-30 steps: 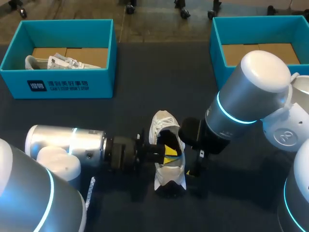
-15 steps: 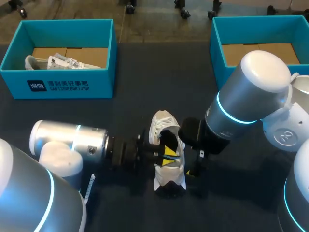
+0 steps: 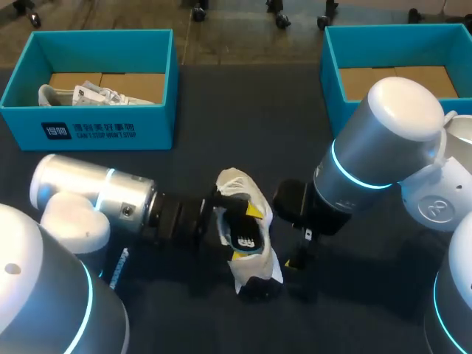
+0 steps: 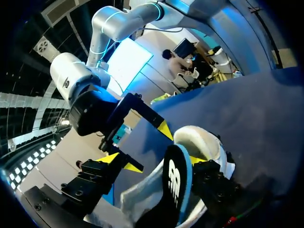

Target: Take the shoe out of the shoebox, open the shoe tongue, remove and reinsert the insole, then place the shoe into the shoebox

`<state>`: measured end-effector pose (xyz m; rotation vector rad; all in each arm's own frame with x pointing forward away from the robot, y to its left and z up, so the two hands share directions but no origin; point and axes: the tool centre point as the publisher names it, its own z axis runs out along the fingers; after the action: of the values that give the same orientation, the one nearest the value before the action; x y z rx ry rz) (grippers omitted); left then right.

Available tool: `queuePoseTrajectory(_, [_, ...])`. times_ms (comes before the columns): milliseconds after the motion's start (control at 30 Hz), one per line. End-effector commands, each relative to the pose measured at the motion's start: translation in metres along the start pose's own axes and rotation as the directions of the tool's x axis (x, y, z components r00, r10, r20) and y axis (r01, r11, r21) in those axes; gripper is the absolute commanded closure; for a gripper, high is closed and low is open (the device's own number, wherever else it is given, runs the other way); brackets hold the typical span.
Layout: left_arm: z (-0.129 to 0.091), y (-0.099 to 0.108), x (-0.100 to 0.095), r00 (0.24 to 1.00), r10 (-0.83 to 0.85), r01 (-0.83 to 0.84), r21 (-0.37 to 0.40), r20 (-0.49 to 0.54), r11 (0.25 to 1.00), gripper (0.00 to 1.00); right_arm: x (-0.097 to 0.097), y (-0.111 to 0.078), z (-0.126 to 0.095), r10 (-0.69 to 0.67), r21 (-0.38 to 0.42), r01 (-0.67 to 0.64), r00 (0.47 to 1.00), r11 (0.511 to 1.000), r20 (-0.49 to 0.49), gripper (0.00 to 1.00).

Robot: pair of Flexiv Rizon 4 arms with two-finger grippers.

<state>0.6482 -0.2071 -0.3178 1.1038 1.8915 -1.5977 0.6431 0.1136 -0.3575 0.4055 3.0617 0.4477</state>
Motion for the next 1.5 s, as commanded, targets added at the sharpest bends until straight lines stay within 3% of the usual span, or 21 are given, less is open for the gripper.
queuePoseTrajectory(33, [-0.003, -0.007, -0.007, 0.999, 0.013, -0.014, -0.025, -0.029, 1.000, 0.20, 0.001, 0.000, 0.002, 0.001, -0.001, -0.001, 1.000, 1.000, 0.003, 0.00])
queuePoseTrajectory(333, [0.007, -0.005, -0.008, 0.998, 0.021, -0.024, -0.056, -0.066, 0.998, 0.31, 0.001, 0.000, 0.002, 0.001, -0.001, -0.001, 1.000, 1.000, 0.003, 0.00])
queuePoseTrajectory(667, [-0.001, -0.009, -0.002, 0.991, 0.016, -0.029, -0.095, -0.133, 0.995, 0.40, 0.001, 0.000, 0.002, 0.001, -0.001, -0.001, 1.000, 1.000, 0.003, 0.00])
queuePoseTrajectory(1000, [-0.027, -0.020, -0.004, 0.958, 0.012, -0.050, -0.126, -0.287, 0.991, 0.23, 0.001, 0.000, 0.002, 0.001, -0.001, -0.001, 1.000, 1.000, 0.003, 0.00])
queuePoseTrajectory(1067, [-0.032, -0.021, -0.005, 0.947, 0.017, -0.064, -0.136, -0.320, 0.989, 0.25, 0.001, 0.000, 0.002, 0.001, -0.001, -0.001, 1.000, 1.000, 0.003, 0.00])
queuePoseTrajectory(1233, [-0.040, -0.026, -0.011, 0.920, 0.023, -0.086, -0.144, -0.391, 0.986, 0.32, -0.007, -0.025, -0.021, -0.017, 0.014, 0.016, 1.000, 1.000, 0.018, 0.00])
queuePoseTrajectory(1333, [-0.046, -0.033, -0.017, 0.895, 0.028, -0.103, -0.144, -0.446, 0.984, 0.44, -0.008, -0.045, -0.038, -0.019, 0.002, 0.019, 0.999, 1.000, 0.038, 0.00])
queuePoseTrajectory(1400, [-0.048, -0.038, -0.019, 0.873, 0.042, -0.124, -0.137, -0.487, 0.983, 0.41, -0.008, -0.060, -0.048, 0.002, 0.005, -0.002, 0.999, 1.000, 0.053, 0.00])
queuePoseTrajectory(1467, [-0.050, -0.041, -0.023, 0.854, 0.043, -0.134, -0.139, -0.518, 0.981, 0.26, -0.009, -0.073, -0.060, 0.001, 0.029, -0.003, 0.998, 1.000, 0.064, 0.00])
queuePoseTrajectory(1500, [-0.051, -0.042, -0.025, 0.846, 0.041, -0.132, -0.136, -0.531, 0.982, 0.25, -0.009, -0.079, -0.065, 0.000, 0.028, -0.001, 0.998, 1.000, 0.066, 0.00])
